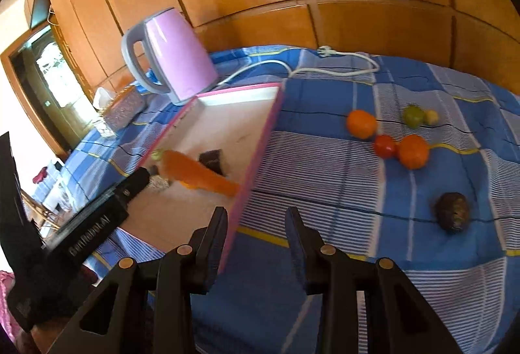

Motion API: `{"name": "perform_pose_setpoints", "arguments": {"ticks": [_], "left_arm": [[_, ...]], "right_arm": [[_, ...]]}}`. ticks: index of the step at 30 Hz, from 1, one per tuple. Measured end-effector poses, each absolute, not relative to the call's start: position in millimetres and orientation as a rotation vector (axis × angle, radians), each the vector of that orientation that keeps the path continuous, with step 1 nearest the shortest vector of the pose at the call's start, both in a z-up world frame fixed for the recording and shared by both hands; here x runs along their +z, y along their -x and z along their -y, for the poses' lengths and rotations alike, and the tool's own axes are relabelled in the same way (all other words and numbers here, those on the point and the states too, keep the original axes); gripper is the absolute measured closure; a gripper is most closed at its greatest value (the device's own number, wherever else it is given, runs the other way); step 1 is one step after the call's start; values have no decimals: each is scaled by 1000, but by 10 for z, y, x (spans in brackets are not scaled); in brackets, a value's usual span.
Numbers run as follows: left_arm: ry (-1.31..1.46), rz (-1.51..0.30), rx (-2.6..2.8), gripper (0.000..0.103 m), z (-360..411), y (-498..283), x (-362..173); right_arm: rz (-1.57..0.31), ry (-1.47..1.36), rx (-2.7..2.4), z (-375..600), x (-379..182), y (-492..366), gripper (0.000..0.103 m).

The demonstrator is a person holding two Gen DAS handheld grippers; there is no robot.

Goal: Organize fruits
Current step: 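Carry the carrot and slice into the pink tray and open both tools, then withdraw both tools from the tray and move the right tool to the brown round fruit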

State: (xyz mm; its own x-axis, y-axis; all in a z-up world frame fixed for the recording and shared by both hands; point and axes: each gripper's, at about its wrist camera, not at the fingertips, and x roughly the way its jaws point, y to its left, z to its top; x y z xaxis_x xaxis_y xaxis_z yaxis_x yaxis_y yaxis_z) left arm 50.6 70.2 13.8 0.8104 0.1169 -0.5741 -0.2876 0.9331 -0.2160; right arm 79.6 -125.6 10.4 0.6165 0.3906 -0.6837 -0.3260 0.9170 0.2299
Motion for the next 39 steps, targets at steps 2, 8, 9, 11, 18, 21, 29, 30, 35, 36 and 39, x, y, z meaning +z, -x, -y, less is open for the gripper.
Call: {"name": "perform_pose_setpoints", "arguments": {"ticks": [2, 8, 9, 11, 18, 21, 29, 30, 35, 36, 39], "left_arm": [[292, -587, 216, 47, -678, -502, 136], [256, -588, 194, 47, -576, -505, 134], [250, -589, 190, 47, -561, -507, 131], [244, -590, 186, 47, -543, -509, 130], [236, -600, 171, 47, -511, -522, 117], [230, -604, 142, 47, -463, -528, 113], [159, -614, -6, 47, -163, -535, 98], [148, -617, -28, 47, -115, -534, 89], [103, -635, -84, 47, 51, -541, 57], [97, -639, -88, 47, 67, -542, 49], [92, -649, -95, 46, 93, -554, 31]], "right_arm": [[-804, -77, 390, 1346, 87, -776, 66], [-795, -68, 326, 1600, 59, -743, 66], [-795, -68, 314, 1644, 56, -747, 66], [-792, -69, 286, 1754, 50, -755, 66], [-763, -111, 178, 2077, 85, -829, 66], [-740, -108, 104, 2228, 69, -837, 66], [-758, -291, 8, 2636, -40, -893, 66], [-758, -300, 3, 2660, -45, -895, 66], [-778, -322, -5, 2714, -107, -924, 63], [-785, -325, -8, 2724, -120, -931, 63], [-786, -333, -19, 2753, -135, -955, 63]]}}
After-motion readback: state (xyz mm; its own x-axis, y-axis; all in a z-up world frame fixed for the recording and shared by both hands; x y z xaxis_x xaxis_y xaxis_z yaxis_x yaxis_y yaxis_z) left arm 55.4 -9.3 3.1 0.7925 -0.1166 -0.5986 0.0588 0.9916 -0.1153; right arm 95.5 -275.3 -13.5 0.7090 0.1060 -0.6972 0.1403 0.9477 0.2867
